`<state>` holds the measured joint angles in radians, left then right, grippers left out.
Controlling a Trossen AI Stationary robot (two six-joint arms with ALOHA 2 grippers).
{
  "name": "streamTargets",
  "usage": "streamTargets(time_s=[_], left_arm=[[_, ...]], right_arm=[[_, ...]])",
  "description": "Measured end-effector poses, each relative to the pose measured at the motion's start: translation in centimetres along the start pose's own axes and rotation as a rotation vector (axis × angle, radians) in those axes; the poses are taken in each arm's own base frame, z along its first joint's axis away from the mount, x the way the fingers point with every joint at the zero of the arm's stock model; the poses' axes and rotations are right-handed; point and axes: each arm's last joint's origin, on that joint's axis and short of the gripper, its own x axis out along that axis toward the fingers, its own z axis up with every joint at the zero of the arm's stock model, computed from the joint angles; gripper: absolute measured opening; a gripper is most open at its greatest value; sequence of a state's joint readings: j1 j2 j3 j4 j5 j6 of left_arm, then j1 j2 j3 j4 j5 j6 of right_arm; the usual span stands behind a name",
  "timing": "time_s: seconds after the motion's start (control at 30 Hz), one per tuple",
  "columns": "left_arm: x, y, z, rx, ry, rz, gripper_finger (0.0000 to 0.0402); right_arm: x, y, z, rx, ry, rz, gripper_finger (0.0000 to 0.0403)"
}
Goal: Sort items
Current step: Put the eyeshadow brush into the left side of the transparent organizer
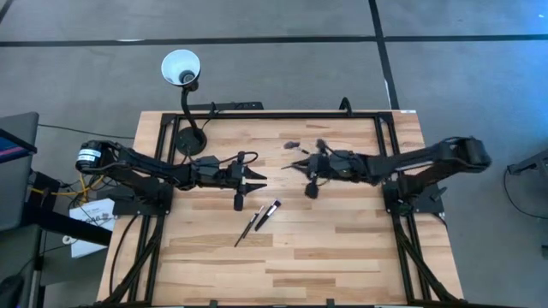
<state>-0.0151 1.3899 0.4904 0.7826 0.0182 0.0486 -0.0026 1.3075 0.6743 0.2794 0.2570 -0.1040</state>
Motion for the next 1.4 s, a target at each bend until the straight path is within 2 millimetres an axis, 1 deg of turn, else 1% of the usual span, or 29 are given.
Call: streamTargets(time_s=[0.13, 0.23, 0.33, 0.43, 0.53, 0.63, 0.73, 0.8, 0.9, 1.0, 1.17, 1.4], left_arm=[[0.0, 0.0, 0.0, 0.000, 0.000, 0.000, 0.0097], [0.0, 0.0, 0.0, -0.004, 0.000, 0.000, 0.0097], [0.0, 0.0, 0.0, -0.004, 0.000, 0.000, 0.0097], [0.0, 0.0, 0.0, -0.004, 0.000, 0.000, 0.0097], [0.0, 0.0, 0.0, -0.004, 0.000, 0.000, 0.0097], [0.0, 0.0, 0.0, -0.004, 0.000, -0.001, 0.0097], [0.0, 0.0, 0.0, -0.005, 0.000, 0.000, 0.0097], [0.0, 0.0, 0.0, -0.005, 0.000, 0.000, 0.0097], [0.0, 0.0, 0.0, -0.004, 0.000, 0.000, 0.0097], [0.0, 0.0, 0.0, -0.005, 0.000, -0.001, 0.0097], [0.0, 0.0, 0.0, -0.004, 0.000, 0.000, 0.0097], [0.0, 0.0, 0.0, -0.005, 0.001, 0.000, 0.0097]], right_arm=[[-3.2, -0.3, 0.0, -0.019, 0.121, -0.190, 0.0007], [-5.0, -0.6, -0.1, 0.042, 0.157, -0.321, 0.0016], [-5.9, -0.9, -0.3, 0.094, 0.178, -0.409, 0.0025], [-6.0, -1.3, -0.7, 0.153, 0.194, -0.449, 0.0018], [-5.7, -1.5, -0.9, 0.148, 0.209, -0.461, 0.0007], [-5.0, -1.5, -1.1, 0.153, 0.212, -0.473, 0.0015], [-3.9, -1.7, -1.1, 0.167, 0.192, -0.490, 0.0025], [-3.0, -1.8, -1.4, 0.154, 0.197, -0.502, 0.0022], [-1.6, -2.1, -2.2, 0.123, 0.233, -0.522, 0.0009], [-0.3, -2.4, -3.1, 0.119, 0.271, -0.538, 0.0011], [1.2, -3.3, -4.4, 0.136, 0.326, -0.522, 0.0038], [2.4, -4.0, -5.5, 0.179, 0.365, -0.421, 0.0041]])
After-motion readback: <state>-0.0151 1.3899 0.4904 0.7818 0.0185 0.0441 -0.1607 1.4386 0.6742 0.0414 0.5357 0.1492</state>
